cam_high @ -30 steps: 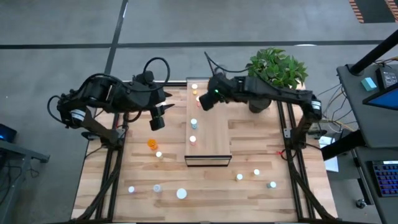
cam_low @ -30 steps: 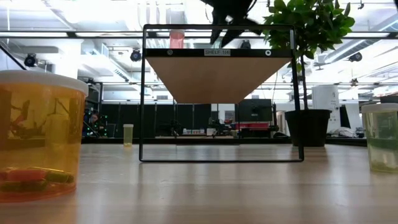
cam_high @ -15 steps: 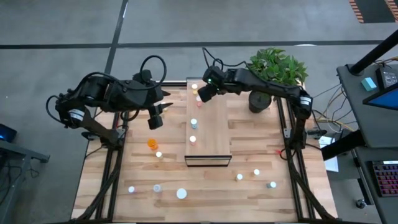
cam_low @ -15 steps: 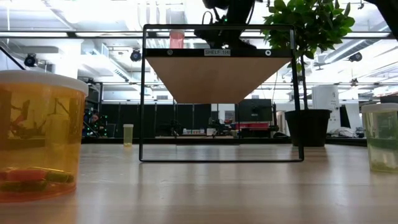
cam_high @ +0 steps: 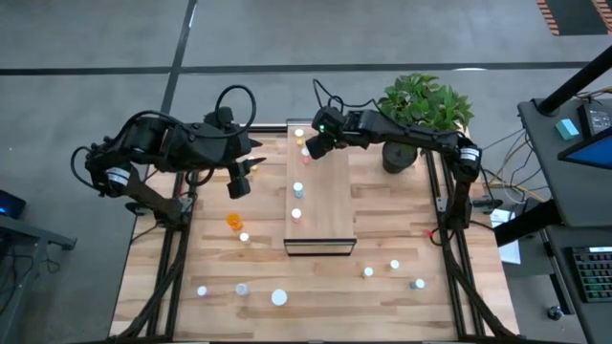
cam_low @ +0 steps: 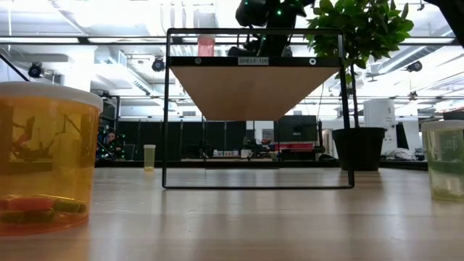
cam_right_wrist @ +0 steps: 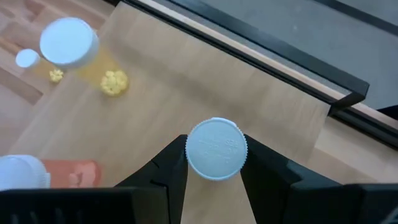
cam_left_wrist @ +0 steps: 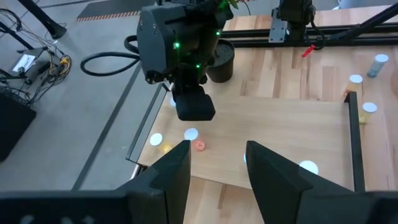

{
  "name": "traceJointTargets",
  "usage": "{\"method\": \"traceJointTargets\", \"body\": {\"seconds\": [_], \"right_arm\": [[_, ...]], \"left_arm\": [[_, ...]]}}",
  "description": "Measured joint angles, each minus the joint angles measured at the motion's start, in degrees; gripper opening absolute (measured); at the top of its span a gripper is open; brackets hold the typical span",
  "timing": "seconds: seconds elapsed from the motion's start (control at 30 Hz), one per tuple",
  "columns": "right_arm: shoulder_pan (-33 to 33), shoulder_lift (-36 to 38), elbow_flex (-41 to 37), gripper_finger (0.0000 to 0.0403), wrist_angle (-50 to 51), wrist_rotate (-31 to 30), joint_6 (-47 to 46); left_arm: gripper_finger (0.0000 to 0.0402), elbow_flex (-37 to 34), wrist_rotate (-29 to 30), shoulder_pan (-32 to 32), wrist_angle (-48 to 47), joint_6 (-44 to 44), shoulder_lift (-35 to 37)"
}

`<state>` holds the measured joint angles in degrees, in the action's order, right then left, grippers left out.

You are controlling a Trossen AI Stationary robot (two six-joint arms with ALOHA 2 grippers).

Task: Pick and place medicine bottles onto shelf by color
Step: Put the top blue bottle on the shelf, then put the top yellow bottle on the shelf

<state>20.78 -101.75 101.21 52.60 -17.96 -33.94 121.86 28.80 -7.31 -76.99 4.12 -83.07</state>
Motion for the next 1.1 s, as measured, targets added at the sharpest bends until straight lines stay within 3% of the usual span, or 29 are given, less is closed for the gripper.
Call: {"method": "traceJointTargets", "body": {"seconds": [0.23,0.53,0.8,1.1], "right_arm": [[0.00,-0.01,0.28,0.0134,-1.00,-0.02,-0.70],[0.00,0.04,2.25,0.0183,-0.53,-0.02,0.19],[-0.67,4.01,10.71,0.0185,4.96,-0.04,1.95],[-11.98,11.45,16.48,0.0182,7.14,2.38,8.03]], "left_arm": [[0.0138,0.00,0.02,0.00,0.00,-0.02,0.00],[0.0138,-0.02,0.24,0.09,-0.02,-0.07,0.00],[0.0138,-1.36,2.70,0.39,-0.76,-1.62,0.00],[0.0136,-10.55,3.14,4.77,-0.04,-4.84,0.02]]}}
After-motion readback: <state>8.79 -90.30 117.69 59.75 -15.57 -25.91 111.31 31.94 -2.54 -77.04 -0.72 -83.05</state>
